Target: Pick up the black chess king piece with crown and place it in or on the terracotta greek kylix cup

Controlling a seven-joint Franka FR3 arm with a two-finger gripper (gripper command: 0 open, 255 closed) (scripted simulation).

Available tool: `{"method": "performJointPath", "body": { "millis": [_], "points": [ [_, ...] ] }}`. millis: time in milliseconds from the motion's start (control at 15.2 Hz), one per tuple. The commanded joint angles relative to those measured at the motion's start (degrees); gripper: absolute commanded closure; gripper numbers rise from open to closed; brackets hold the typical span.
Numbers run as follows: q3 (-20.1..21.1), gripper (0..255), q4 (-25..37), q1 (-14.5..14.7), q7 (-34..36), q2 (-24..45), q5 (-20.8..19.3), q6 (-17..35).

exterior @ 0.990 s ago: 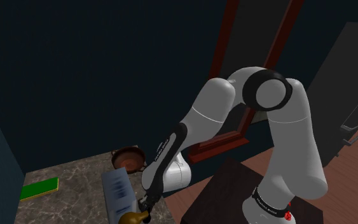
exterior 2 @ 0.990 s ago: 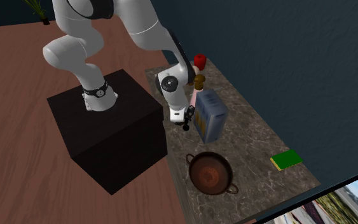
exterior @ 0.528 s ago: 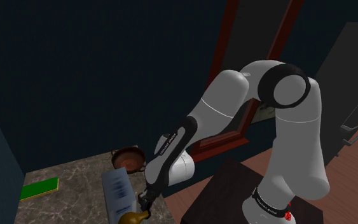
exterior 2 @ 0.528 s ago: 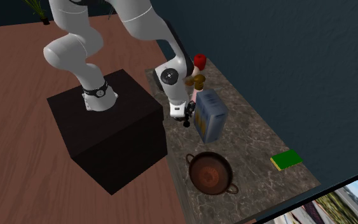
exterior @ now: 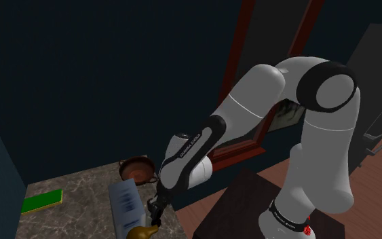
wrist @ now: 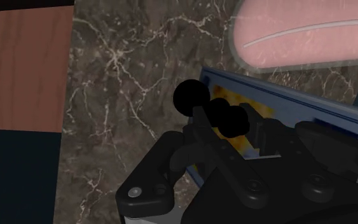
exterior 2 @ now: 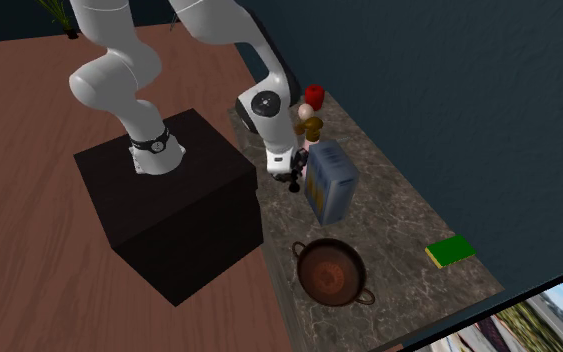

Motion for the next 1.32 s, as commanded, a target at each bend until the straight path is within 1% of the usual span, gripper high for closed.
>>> {"method": "performJointPath", "body": {
  "millis": [0, 462, 924, 990, 1254],
  "points": [
    [-0.69, 255, -0.76, 0.47, 1.55, -1.94, -1.35, -1.19],
    [-2.81, 255, -2.1, 1.62, 7.33, -8.01, -6.84, -5.66],
    [-4.02, 255, -2.6, 1.85, 12.43, -13.62, -11.8, -10.43],
    [-4.03, 255, -2.6, 1.83, 12.56, -13.78, -11.93, -10.57],
    [-6.83, 255, 3.8, -1.06, 10.09, -9.89, -14.58, -14.4]
  ]
}}
